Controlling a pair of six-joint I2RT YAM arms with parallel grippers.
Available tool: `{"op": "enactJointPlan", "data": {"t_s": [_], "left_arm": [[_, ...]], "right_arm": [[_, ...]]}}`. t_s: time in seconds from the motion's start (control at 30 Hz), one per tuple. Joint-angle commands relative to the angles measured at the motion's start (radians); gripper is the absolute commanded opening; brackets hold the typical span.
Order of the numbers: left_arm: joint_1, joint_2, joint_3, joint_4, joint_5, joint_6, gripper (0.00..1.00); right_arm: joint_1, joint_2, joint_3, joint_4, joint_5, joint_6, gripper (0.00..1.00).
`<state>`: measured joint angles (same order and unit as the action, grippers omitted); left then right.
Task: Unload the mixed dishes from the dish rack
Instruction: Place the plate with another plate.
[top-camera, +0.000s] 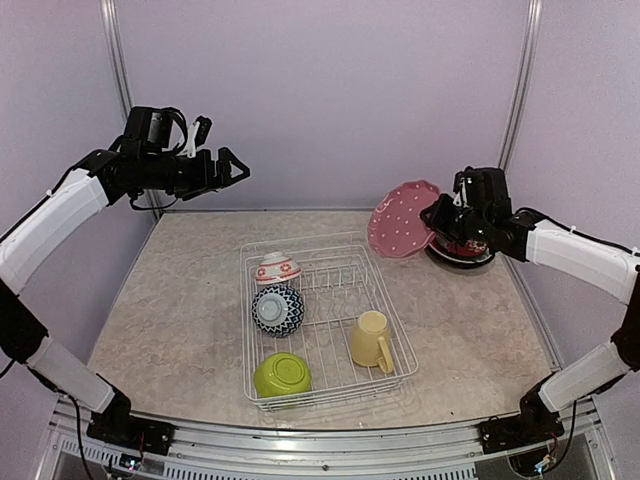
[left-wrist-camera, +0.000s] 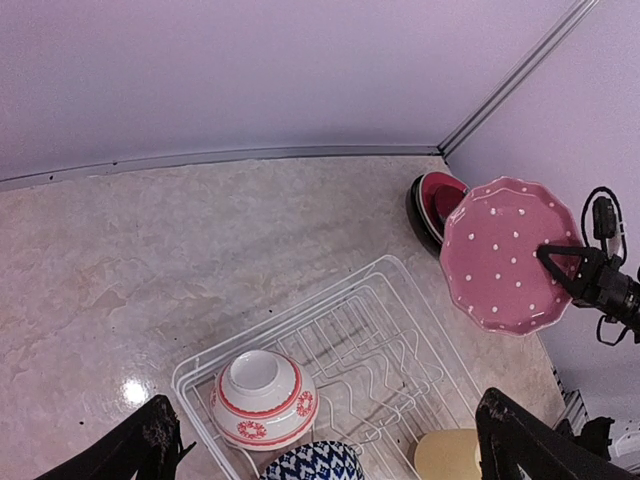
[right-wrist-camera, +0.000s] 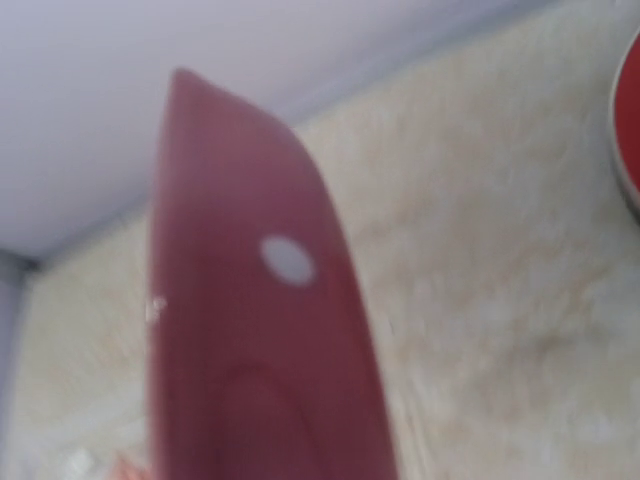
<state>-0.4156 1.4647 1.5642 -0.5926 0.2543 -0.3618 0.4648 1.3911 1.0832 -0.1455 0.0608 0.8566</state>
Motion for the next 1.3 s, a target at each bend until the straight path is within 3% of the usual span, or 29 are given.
{"op": "enactJointPlan", "data": {"t_s": [0.0,0.2,0.43,0.87,1.27], "left_arm": [[0.004,0.014,0.003,-0.004,0.01,0.003,0.99],[0.004,0.023,0.004,-0.006,0.012,0.002,0.99],[0.004,0.031,0.006,-0.007,0.015,0.003,0.99],[0.004,0.028,0.007,-0.007,0.019,0.002,0.99],[0.004,0.031,0.009,-0.009,0.026,0.0,0.99]], "right_arm": [[-0.163,-0.076,-0.073,0.301,-0.178,0.102,0.0],[-0.391,-0.015,-0.12,0.41,-0.286,0.153,0.0],[-0.549,0.139,-0.095,0.536,-0.396,0.208,0.0],[-0.635,0.406,0.008,0.705,-0.538,0.27,0.0],[-0.649,0.505,0.071,0.697,-0.558,0.265,0.0]]}}
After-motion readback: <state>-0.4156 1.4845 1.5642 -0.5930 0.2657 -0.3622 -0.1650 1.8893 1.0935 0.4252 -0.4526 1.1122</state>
